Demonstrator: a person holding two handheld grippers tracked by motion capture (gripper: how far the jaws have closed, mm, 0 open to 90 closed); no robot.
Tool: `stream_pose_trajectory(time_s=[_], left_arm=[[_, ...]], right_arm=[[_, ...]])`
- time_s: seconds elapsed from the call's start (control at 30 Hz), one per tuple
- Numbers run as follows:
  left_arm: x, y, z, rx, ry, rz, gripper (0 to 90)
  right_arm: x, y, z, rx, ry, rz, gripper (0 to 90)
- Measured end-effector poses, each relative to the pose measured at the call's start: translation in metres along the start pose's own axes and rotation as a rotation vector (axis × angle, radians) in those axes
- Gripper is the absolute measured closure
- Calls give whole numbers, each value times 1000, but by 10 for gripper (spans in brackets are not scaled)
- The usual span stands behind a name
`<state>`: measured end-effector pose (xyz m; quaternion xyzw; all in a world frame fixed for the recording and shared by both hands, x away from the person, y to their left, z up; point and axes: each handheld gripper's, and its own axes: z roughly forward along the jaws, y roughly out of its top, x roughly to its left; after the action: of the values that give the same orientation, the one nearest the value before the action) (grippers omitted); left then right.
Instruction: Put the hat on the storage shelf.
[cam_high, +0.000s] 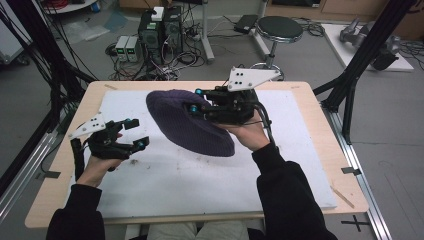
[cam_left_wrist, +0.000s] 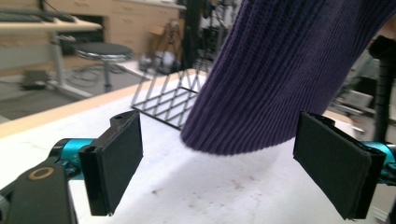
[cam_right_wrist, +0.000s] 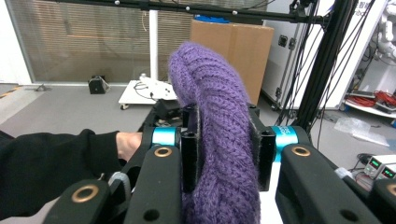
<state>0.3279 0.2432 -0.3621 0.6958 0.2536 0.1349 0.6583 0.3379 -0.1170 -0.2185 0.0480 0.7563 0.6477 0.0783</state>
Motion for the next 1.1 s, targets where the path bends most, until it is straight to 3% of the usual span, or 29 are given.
stream_pose_trajectory(time_s=[0.1, 0.3, 0.47, 0.67, 0.8, 0.87, 1.03, 1.1], left_arm=[[2, 6, 6, -8, -37, 1, 162], [6, 10, 18, 39, -77, 11, 161], [7, 5, 28, 67, -77, 37, 162], [4, 0, 43, 64, -86, 76, 162], [3, -2, 49, 77, -99, 77, 186], [1, -3, 50, 83, -91, 106, 267], [-4, -3, 54, 71, -107, 161, 679], [-4, -3, 55, 63, -109, 146, 782]], right_arm=[[0, 0, 3, 6, 16, 3, 725], [-3, 0, 4, -9, 39, 15, 724], [-5, 1, 3, -19, 50, 35, 724], [-7, 0, 4, -17, 76, 48, 724], [-9, -1, 5, -11, 81, 56, 721], [-11, -1, 4, -9, 77, 58, 719], [-15, -2, 1, -8, 65, 61, 717], [-19, -3, -2, -8, 46, 69, 713]])
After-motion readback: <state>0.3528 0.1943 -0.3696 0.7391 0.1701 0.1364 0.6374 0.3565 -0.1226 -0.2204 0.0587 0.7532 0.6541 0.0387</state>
